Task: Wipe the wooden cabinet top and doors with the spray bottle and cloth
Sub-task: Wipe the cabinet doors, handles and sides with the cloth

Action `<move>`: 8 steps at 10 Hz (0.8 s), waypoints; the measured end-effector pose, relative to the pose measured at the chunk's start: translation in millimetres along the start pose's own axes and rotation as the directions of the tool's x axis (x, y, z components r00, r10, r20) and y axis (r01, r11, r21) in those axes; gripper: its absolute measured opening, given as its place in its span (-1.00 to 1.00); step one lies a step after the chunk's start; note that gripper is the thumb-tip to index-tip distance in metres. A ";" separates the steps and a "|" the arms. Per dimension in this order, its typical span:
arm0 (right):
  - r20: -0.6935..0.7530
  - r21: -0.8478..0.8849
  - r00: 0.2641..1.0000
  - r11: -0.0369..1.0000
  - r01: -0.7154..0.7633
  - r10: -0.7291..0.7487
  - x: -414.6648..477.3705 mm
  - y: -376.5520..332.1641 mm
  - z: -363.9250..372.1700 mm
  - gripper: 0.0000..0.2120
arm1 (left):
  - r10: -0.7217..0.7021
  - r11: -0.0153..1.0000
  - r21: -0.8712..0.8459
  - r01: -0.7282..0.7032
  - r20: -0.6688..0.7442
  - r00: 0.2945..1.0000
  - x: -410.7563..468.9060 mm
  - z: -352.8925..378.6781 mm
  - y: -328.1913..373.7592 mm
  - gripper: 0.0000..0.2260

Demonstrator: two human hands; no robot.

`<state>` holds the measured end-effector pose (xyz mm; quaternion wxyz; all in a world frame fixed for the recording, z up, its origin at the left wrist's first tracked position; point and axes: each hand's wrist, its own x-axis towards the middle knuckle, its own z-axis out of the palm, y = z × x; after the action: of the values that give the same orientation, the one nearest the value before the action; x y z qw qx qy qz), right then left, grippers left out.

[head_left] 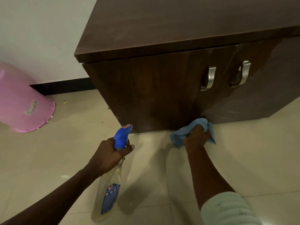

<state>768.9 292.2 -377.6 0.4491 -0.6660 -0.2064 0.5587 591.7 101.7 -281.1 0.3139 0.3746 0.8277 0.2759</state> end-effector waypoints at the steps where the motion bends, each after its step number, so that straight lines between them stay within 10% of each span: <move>1: 0.037 -0.082 0.992 0.990 -0.114 0.117 -22.2 3.6 9.1 -0.62 | 0.004 1.000 0.009 -0.004 0.008 1.000 -0.3 0.2 2.0 -0.82; 2: 0.117 -0.154 0.981 0.978 -0.139 0.157 -36.7 23.8 31.5 -0.67 | 0.037 0.999 0.006 -0.037 0.035 0.999 -0.2 4.6 8.5 -0.82; 5: -0.178 -0.128 0.799 0.819 0.560 -0.574 -22.7 -30.6 13.5 -0.85 | 0.118 0.993 -0.030 -0.117 0.039 0.992 6.7 17.6 28.7 -0.81; 8: 0.067 -0.166 0.951 0.937 0.308 -0.301 -71.4 26.7 56.1 -0.85 | 0.067 0.990 -0.107 -0.086 -0.168 0.983 10.1 6.2 26.3 -0.78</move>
<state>689.9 243.7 -358.3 0.4658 -0.6513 -0.3640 0.4758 602.7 125.9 -270.1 0.2545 0.3638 0.8185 0.3646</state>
